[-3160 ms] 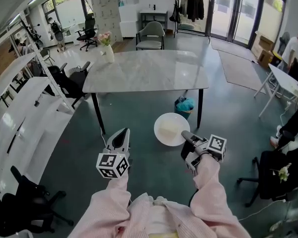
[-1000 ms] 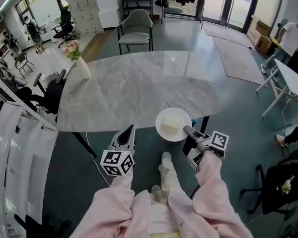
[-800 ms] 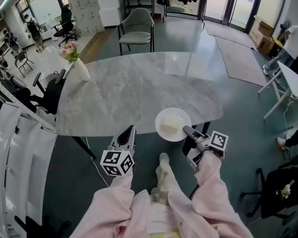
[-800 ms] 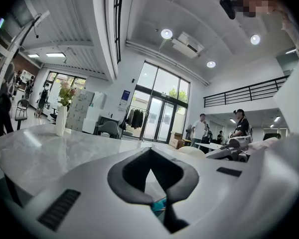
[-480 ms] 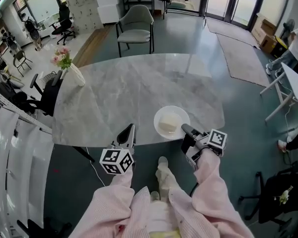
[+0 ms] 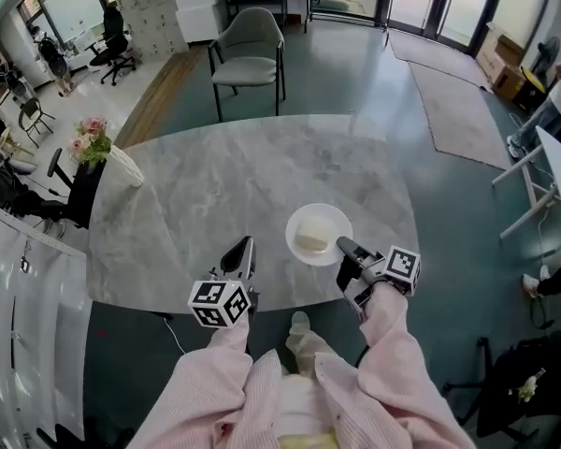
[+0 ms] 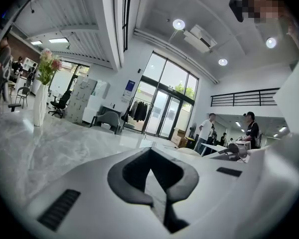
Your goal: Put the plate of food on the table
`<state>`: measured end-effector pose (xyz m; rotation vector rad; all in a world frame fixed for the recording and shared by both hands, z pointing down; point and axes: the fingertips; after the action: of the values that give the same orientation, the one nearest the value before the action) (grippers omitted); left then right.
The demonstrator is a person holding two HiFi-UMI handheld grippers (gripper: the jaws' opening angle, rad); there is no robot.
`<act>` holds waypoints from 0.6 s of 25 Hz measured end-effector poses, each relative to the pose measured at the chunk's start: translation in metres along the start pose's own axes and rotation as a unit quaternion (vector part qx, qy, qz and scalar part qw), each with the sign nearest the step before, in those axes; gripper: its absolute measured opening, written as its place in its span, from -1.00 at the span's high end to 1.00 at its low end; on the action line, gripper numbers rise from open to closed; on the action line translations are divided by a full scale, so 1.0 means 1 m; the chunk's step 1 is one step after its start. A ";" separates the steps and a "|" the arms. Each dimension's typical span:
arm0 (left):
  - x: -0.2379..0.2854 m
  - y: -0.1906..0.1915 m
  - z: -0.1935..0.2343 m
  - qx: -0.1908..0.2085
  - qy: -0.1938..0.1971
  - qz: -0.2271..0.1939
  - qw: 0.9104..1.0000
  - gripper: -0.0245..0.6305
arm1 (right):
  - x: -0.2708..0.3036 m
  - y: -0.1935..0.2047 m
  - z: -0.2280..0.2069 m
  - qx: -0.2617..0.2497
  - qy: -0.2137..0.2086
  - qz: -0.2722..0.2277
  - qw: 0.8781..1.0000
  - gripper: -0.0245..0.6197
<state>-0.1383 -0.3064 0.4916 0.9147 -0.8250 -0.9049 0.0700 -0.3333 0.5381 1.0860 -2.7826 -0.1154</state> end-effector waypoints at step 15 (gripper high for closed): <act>0.095 0.028 0.029 -0.035 -0.006 0.066 0.997 0.94 | 0.062 -0.067 -0.048 0.000 0.045 -0.005 0.999 0.84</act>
<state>-0.1193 -0.3918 0.5466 0.7849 -0.8483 -0.8205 0.0781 -0.4258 0.5840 1.0763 -2.6982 -0.0665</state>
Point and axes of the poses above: the fingertips, and each gripper's own axes: x forward along the fingers, z to its left, y out of its underside, and after that the axes turned 3 degrees about -x, right-handed
